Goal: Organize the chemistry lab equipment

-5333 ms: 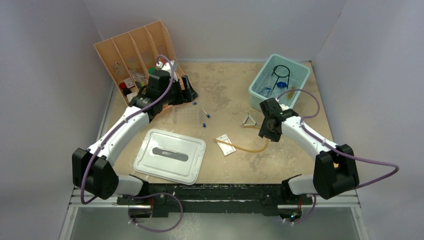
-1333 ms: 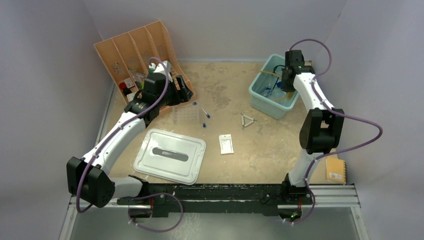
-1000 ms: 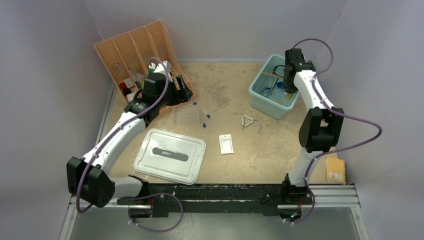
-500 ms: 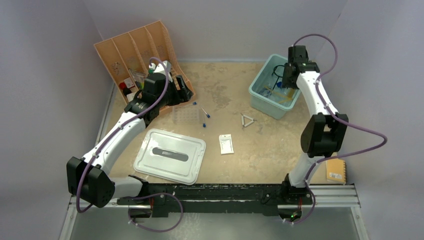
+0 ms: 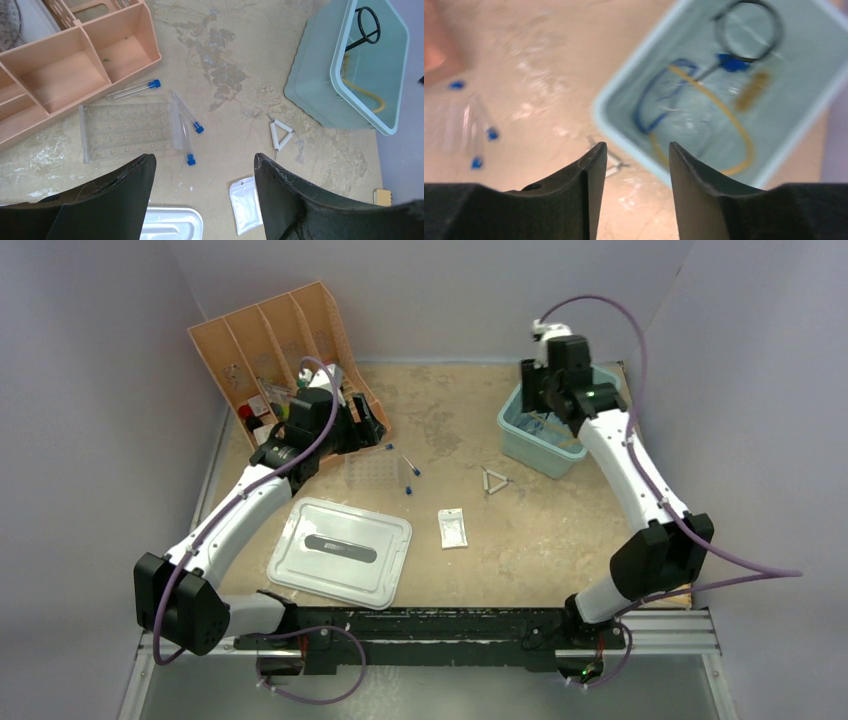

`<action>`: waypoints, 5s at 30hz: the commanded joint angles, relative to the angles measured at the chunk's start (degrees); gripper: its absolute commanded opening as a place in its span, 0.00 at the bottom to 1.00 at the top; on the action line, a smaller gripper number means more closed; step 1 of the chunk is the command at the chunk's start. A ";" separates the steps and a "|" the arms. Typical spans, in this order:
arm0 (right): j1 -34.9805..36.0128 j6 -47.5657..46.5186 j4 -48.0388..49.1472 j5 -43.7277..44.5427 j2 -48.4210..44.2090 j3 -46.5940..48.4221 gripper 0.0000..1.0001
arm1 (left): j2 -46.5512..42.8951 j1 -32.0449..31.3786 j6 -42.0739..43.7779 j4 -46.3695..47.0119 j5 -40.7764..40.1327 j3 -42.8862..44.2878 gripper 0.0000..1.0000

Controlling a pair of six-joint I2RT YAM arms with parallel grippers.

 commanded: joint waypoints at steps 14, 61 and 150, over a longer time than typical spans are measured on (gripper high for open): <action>18.17 -6.70 6.34 4.78 8.04 -16.58 0.66 | -0.79 -0.22 0.27 1.87 -0.40 -0.29 0.71; 18.12 11.20 16.73 -4.24 13.52 -18.51 0.00 | -0.87 -0.22 0.98 0.80 -2.83 -0.29 0.71; -3.71 8.25 12.97 -3.71 19.80 2.78 0.37 | 14.93 -0.22 4.11 3.72 -3.77 9.69 0.70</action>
